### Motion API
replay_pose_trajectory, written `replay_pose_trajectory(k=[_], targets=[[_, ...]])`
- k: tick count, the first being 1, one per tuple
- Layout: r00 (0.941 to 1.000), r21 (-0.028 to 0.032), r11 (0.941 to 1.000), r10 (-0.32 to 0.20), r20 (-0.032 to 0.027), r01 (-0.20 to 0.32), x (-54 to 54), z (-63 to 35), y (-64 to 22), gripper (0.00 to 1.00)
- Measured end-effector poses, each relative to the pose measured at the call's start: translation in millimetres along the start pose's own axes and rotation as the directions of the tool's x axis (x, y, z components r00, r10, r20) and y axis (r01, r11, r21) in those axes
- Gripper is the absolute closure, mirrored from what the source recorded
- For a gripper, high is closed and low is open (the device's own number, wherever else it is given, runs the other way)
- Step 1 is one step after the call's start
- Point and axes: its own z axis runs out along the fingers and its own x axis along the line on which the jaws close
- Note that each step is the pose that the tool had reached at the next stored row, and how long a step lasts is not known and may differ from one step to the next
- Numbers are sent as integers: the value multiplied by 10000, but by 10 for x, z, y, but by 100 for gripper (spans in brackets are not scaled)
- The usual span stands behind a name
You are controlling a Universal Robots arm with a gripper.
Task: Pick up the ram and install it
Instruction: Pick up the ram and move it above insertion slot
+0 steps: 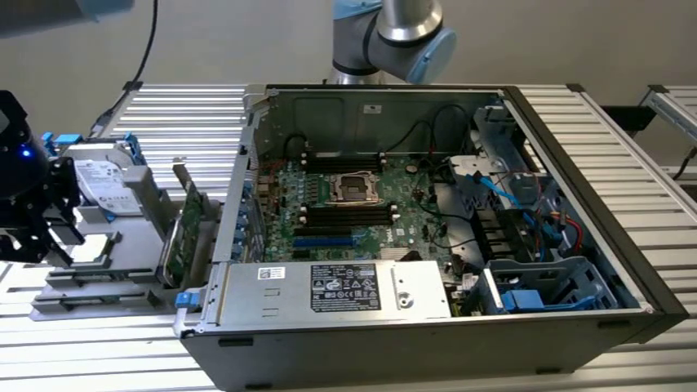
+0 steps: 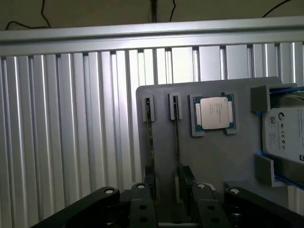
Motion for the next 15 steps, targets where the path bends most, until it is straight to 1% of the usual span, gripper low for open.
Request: replay_pose_trajectory(k=[3,7,12,15], targets=[[9999,-13,9999,-122,-5,122,19,55,-3,64],[9992,-12,9992,-388,-19,388,26,127,-8,64],[9953,-14,9953,-967,-49,967,29,219,-13,64],[9942,-12,9942,-1078,-53,1078,30,274,-16,64]])
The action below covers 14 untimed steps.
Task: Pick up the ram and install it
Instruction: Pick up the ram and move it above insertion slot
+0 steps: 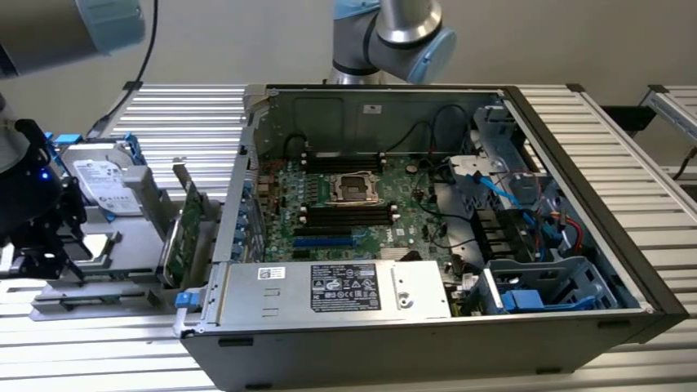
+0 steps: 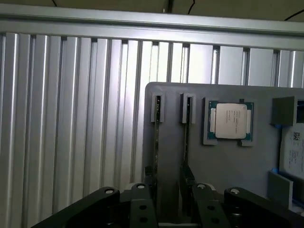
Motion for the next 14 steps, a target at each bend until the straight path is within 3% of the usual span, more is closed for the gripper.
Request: replay_pose_trajectory(k=[14], targets=[[10000,1,10000,-3,0,3,62,255,-11,64]])
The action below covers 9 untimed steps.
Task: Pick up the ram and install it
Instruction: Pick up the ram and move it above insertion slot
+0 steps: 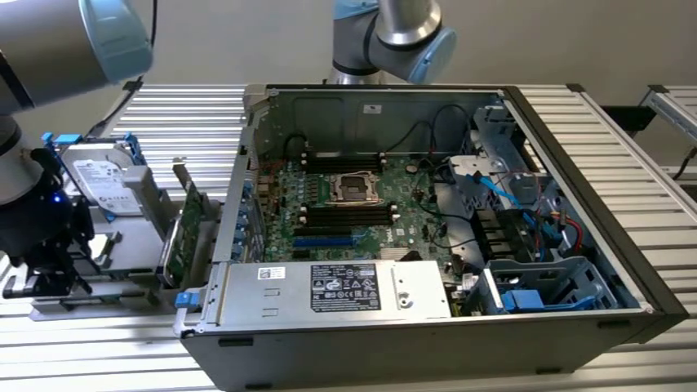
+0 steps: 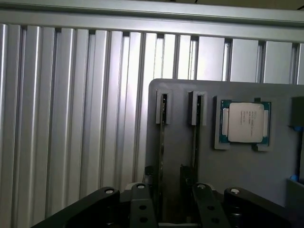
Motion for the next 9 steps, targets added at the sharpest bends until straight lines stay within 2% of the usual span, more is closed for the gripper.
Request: replay_pose_trajectory(k=[9], targets=[[10000,-2,10000,1,-2,-1,33,162,-6,64]])
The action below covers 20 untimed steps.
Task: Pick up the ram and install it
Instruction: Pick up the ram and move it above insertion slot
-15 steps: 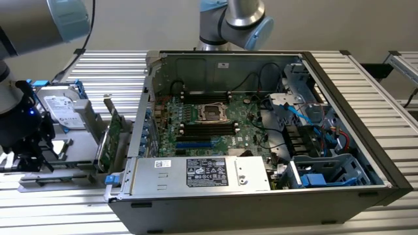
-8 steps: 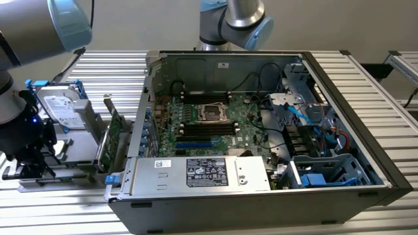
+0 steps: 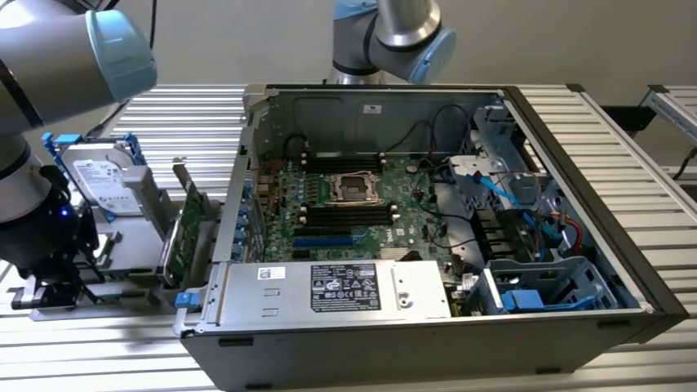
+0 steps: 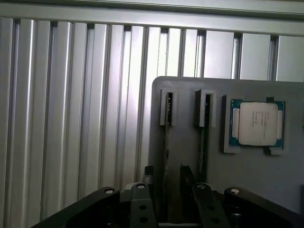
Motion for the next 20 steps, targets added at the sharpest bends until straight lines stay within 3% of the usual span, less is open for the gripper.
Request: replay_pose_trajectory(k=[11,20], targets=[[10000,1,10000,-2,0,2,6,200,-11,64],[10000,2,10000,1,1,-1,-14,212,-13,64]])
